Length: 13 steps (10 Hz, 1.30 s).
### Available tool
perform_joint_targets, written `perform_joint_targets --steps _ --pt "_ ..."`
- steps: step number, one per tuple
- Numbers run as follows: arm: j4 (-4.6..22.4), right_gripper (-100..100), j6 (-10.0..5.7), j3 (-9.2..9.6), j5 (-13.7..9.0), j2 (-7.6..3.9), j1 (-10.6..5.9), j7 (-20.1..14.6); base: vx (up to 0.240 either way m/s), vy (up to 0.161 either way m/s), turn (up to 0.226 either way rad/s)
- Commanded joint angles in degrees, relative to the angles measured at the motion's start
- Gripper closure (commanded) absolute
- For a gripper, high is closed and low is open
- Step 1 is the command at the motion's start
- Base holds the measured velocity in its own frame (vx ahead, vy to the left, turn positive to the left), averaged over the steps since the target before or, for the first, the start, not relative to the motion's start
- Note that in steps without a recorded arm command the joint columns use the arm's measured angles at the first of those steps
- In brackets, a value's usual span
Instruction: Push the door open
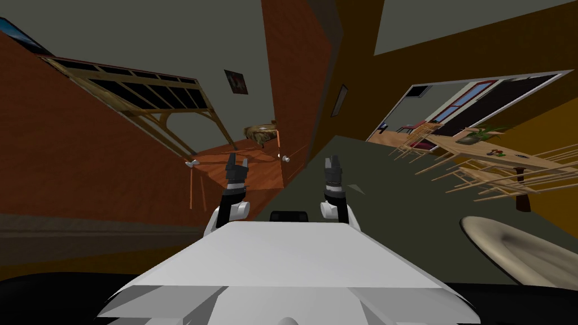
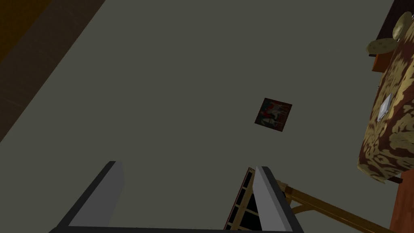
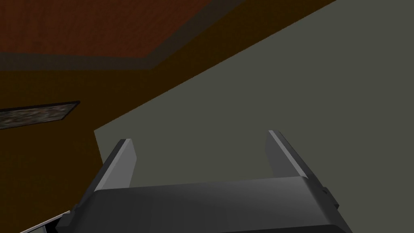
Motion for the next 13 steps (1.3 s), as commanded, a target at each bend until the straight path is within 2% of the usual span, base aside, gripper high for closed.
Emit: perform_joint_targets --steps 1,2,3,7,8,10,11,13 --pt "2.64 -100 -0.26 1.46 0.93 -0.11 -0.94 2.74 0.099 -0.033 -0.024" --pt "4.16 -100 -0.49 2.29 1.46 -0.28 -1.48 4.36 0.091 -0.044 -0.020" --pt "4.42 -100 -0.49 2.29 1.46 -0.28 -1.48 4.36 0.060 -0.026 -0.002" --pt "11.14 -100 -1.42 5.70 3.63 -0.91 -3.71 11.00 0.089 -0.035 -0.022" --pt "11.68 -100 -1.42 5.70 3.63 -0.91 -3.71 11.00 0.066 -0.025 -0.003" --pt "15.09 -100 -1.91 7.48 4.76 -1.18 -4.87 14.47 0.067 -0.029 -0.023" --pt "15.48 -100 -1.91 7.48 4.76 -1.18 -4.87 14.47 0.062 -0.023 -0.005" --pt "19.26 -100 -2.40 9.30 5.92 -1.42 -6.06 18.01 0.072 -0.022 -0.024"
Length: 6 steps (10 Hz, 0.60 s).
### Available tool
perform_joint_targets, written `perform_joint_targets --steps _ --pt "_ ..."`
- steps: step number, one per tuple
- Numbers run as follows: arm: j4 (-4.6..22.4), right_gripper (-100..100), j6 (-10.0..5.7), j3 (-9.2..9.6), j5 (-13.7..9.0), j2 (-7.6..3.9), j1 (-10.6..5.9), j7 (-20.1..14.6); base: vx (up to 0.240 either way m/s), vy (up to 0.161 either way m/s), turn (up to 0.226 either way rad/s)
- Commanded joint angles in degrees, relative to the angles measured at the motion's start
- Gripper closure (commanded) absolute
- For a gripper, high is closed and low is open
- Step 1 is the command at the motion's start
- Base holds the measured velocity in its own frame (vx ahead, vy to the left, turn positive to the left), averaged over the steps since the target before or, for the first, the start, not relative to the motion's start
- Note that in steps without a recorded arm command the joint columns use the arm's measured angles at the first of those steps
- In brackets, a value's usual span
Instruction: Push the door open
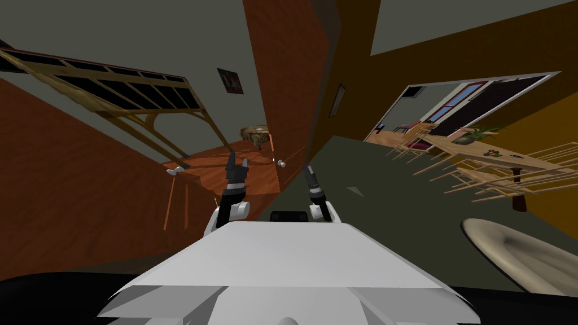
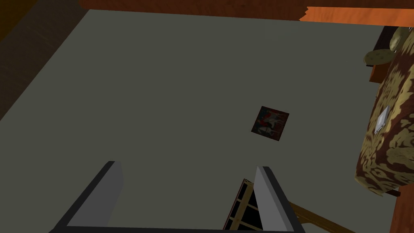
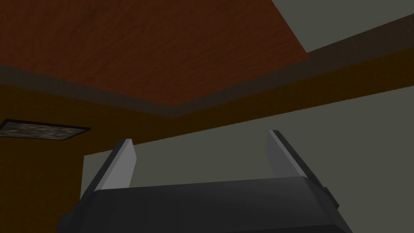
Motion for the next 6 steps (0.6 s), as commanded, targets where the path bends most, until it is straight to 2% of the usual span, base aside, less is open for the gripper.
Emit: perform_joint_targets --steps 1,2,4,5,6 --pt "2.86 -100 -0.45 1.50 0.94 -0.20 -0.78 2.86 0.095 -0.053 -0.023" --pt "3.16 -100 -0.45 1.50 0.94 -0.20 -0.78 3.07 0.069 -0.037 -0.001" --pt "7.07 -100 -0.95 3.34 2.10 -0.40 -1.98 6.64 0.069 -0.032 -0.022" --pt "7.07 -100 -0.95 3.34 2.10 -0.40 -1.98 6.64 0.063 -0.033 -0.008" --pt "9.02 -100 -1.20 4.25 2.69 -0.48 -2.58 8.43 0.065 -0.023 -0.018"
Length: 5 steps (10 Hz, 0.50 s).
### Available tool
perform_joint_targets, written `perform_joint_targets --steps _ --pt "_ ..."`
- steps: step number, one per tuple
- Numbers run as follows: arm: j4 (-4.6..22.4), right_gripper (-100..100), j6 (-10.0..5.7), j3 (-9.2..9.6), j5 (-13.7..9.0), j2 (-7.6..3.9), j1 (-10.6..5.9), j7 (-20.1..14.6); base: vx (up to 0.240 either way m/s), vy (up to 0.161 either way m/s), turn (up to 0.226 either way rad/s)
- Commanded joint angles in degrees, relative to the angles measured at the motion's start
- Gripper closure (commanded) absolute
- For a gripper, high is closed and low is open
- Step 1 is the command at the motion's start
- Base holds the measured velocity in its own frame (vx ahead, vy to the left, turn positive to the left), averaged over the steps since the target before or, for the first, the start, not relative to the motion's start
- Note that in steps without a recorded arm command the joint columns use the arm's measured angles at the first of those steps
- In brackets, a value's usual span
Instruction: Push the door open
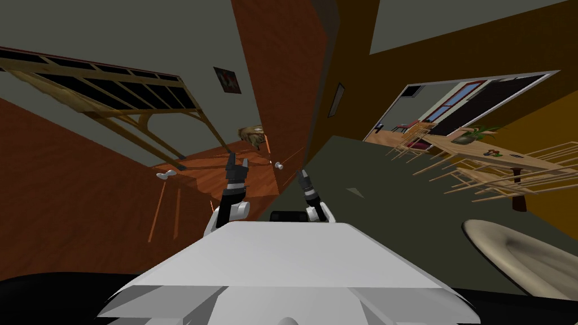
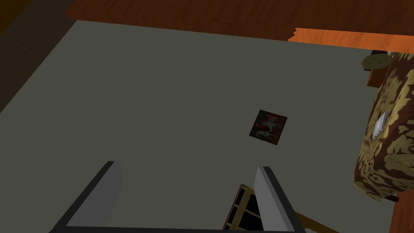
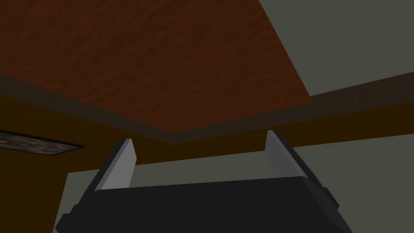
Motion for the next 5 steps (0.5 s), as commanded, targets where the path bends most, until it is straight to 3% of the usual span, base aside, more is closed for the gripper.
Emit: perform_joint_targets --steps 1,5 --pt "2.86 -100 -0.61 1.44 0.93 0.10 -0.95 2.86 0.082 -0.030 -0.030" --pt "10.48 -100 -1.59 5.05 3.23 -0.11 -3.30 9.63 0.103 -0.041 -0.024"
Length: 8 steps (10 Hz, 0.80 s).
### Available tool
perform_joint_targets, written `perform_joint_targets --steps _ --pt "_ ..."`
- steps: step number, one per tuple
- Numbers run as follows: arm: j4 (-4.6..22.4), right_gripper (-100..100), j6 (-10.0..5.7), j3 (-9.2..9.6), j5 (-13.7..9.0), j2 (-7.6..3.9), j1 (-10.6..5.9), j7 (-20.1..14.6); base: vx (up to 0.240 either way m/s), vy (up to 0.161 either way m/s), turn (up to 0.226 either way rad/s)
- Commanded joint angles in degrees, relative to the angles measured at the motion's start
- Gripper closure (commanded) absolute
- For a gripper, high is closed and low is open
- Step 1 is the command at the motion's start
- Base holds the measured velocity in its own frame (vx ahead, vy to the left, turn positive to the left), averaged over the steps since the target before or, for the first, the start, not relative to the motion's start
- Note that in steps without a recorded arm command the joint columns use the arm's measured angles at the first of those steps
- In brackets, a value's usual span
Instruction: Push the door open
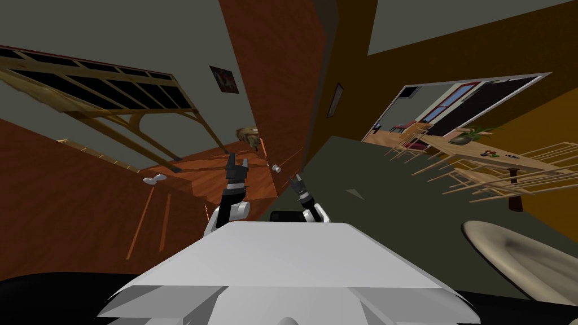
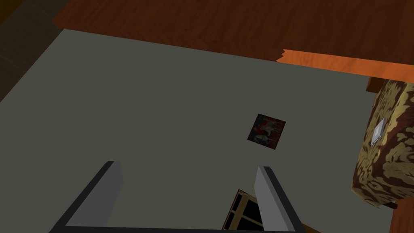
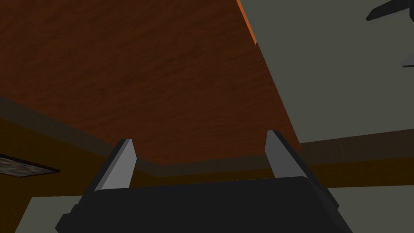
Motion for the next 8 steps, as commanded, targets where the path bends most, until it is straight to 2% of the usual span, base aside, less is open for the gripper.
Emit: perform_joint_targets --steps 1,2,3,4,5,8 --pt "2.16 -100 -0.57 0.56 0.38 0.24 -0.52 1.78 0.065 -0.046 -0.003" --pt "3.91 -100 -0.81 1.45 0.95 0.19 -1.10 3.52 0.065 -0.025 -0.021" --pt "4.06 -100 -0.81 1.45 0.95 0.19 -1.10 3.52 0.046 -0.011 -0.008" --pt "5.88 -100 -1.04 2.30 1.49 0.17 -1.66 5.17 0.045 -0.008 -0.017" --pt "5.88 -100 -1.04 2.30 1.49 0.17 -1.66 5.17 0.039 -0.010 -0.008" --pt "11.23 -100 -1.73 4.82 3.09 0.13 -3.30 10.07 0.081 -0.038 -0.020"
